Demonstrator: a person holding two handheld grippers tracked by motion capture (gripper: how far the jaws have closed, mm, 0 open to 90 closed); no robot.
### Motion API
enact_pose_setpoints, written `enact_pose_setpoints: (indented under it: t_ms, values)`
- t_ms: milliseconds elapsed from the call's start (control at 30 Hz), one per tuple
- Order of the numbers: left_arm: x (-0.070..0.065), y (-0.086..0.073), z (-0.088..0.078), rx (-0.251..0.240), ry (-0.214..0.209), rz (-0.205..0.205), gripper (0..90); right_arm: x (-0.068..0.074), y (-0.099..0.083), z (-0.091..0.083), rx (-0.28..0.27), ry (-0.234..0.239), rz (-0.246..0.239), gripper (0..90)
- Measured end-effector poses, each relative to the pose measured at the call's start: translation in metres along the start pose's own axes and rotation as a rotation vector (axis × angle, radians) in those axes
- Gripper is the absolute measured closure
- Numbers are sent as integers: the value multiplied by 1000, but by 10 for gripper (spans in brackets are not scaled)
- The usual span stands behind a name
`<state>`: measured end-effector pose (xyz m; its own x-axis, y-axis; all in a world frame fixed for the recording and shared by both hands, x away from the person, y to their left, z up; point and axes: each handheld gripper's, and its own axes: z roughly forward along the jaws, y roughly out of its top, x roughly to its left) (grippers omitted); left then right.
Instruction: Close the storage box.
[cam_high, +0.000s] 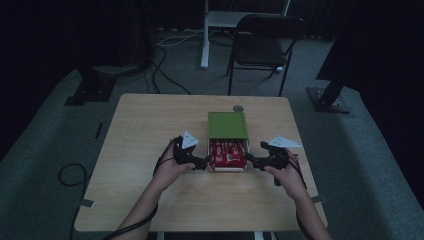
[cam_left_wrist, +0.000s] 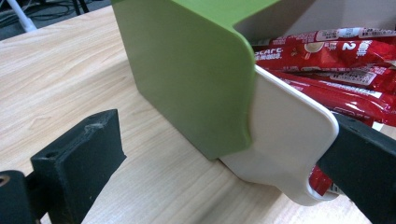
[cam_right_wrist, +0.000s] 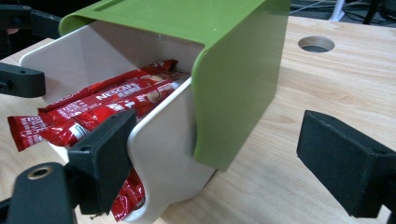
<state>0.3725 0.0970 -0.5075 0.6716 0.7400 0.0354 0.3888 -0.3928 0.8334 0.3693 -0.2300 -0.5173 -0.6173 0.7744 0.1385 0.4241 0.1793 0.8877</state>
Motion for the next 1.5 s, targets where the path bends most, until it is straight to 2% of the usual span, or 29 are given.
enact_pose_setpoints:
  t_ms: [433,1133,1500]
  values:
    - [7,7,9,-5,33,11,29,-7,8,12,-14,-46,19,125]
    - [17,15,20,-8,68,17,29,-15,15,28,-21,-86,37,125]
    - [16,20,24,11,90,56,29,-16,17,31,-22,-100,43,114]
